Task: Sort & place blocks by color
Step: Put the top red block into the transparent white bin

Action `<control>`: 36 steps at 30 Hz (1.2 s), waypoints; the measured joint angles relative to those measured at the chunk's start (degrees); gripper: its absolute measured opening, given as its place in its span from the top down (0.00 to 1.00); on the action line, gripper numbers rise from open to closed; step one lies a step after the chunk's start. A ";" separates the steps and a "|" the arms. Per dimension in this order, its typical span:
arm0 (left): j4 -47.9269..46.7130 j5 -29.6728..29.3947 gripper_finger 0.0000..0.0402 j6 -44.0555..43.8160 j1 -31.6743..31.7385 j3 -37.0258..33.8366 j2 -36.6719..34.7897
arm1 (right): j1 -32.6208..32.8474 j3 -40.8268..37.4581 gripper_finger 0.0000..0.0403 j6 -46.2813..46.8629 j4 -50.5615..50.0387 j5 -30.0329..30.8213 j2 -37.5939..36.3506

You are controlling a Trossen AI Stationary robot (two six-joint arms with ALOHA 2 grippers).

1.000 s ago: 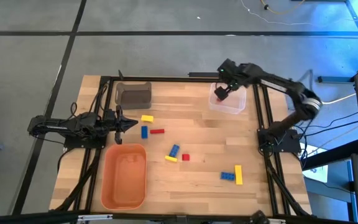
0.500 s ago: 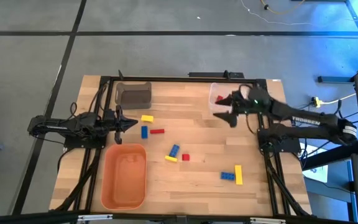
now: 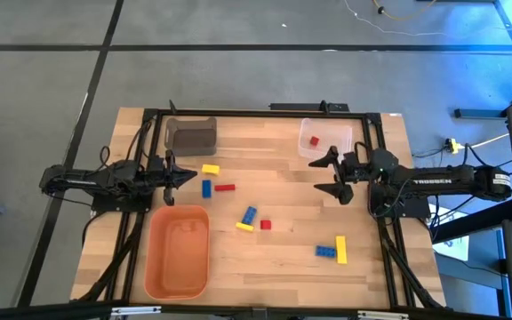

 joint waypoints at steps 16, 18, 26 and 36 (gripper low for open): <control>0.00 -0.02 1.00 -0.02 0.02 0.00 0.00 | 0.14 -0.03 0.08 0.33 2.67 -0.64 0.00; 0.00 -0.02 1.00 -0.06 0.01 0.00 0.00 | 0.15 -0.03 0.08 0.33 2.62 -0.60 0.00; 5.02 -0.02 0.91 -3.38 0.00 0.00 3.14 | 0.16 -0.03 0.08 0.04 2.35 3.09 0.00; 20.03 -1.53 0.62 -4.61 0.01 0.00 18.07 | 0.16 -0.03 0.08 -0.09 2.32 3.14 0.00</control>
